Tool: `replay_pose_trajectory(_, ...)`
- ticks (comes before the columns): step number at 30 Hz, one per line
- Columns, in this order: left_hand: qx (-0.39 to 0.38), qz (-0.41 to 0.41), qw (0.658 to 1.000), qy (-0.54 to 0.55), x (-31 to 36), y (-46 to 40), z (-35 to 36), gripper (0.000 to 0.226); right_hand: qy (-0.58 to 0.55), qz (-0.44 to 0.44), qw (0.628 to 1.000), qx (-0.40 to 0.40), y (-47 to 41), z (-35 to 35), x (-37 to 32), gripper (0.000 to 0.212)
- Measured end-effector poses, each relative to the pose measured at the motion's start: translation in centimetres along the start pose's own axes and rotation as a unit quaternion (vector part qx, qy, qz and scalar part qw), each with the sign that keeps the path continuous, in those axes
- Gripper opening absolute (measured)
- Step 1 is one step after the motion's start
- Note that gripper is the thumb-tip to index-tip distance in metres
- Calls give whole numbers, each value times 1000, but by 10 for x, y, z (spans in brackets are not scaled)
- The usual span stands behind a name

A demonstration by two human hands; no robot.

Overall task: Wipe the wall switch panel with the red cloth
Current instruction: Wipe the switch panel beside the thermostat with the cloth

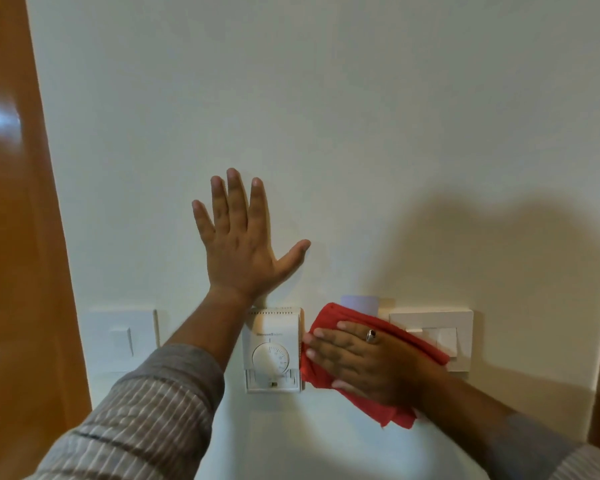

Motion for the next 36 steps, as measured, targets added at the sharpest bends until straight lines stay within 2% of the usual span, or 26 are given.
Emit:
replay_pose_trajectory(3,-16,-5,1000,2,-1,0,2,112,-33,75,996,35,-9,-11,7,66)
replay_pose_trajectory(6,-22,-8,1000,1,-1,-1,2,113,-51,242,967,54,-21,-18,20,71)
replay_pose_trajectory(8,-25,-14,1000,7,-1,-2,3,114,-56,316,946,44,-24,-15,23,71)
replay_pose_trajectory(10,-29,-19,999,5,-1,-3,4,115,-53,299,952,38,-25,-12,20,70)
replay_pose_trajectory(14,-32,-17,999,1,-2,-2,4,114,-35,147,988,17,-12,-3,-3,65)
replay_pose_trajectory(16,-28,-8,1000,3,-1,-2,4,114,-18,105,994,14,-2,-3,-7,63)
replay_pose_trajectory(18,-25,2,1000,4,1,-2,3,113,-23,128,991,41,4,-11,2,65)
replay_pose_trajectory(21,-21,1,1000,5,2,-1,4,112,-54,230,968,80,-1,-25,25,71)
replay_pose_trajectory(23,-15,1,1000,5,2,-1,4,111,-57,267,958,87,-9,-25,33,74)
replay_pose_trajectory(26,-11,3,1000,5,2,-3,4,111,-31,244,967,71,-16,-16,23,74)
replay_pose_trajectory(30,-16,2,1000,6,1,-1,2,111,-6,117,993,-4,-4,7,-19,63)
replay_pose_trajectory(32,-18,7,1000,9,1,-1,2,111,-5,74,997,7,15,5,-23,62)
replay_pose_trajectory(34,-20,6,1000,10,1,-1,1,110,-40,87,995,37,30,-3,-9,65)
replay_pose_trajectory(36,-20,2,1000,9,1,-2,1,110,-69,138,985,71,35,-11,15,69)
Point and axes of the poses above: each hand's wrist, its own y-axis away from the middle knuckle, its own z-axis out of the palm, x = y × z, the point moved 10 cm from there along -y, towards the middle knuckle, and after that the axes turned 13 degrees about z, right-handed, at the moved point
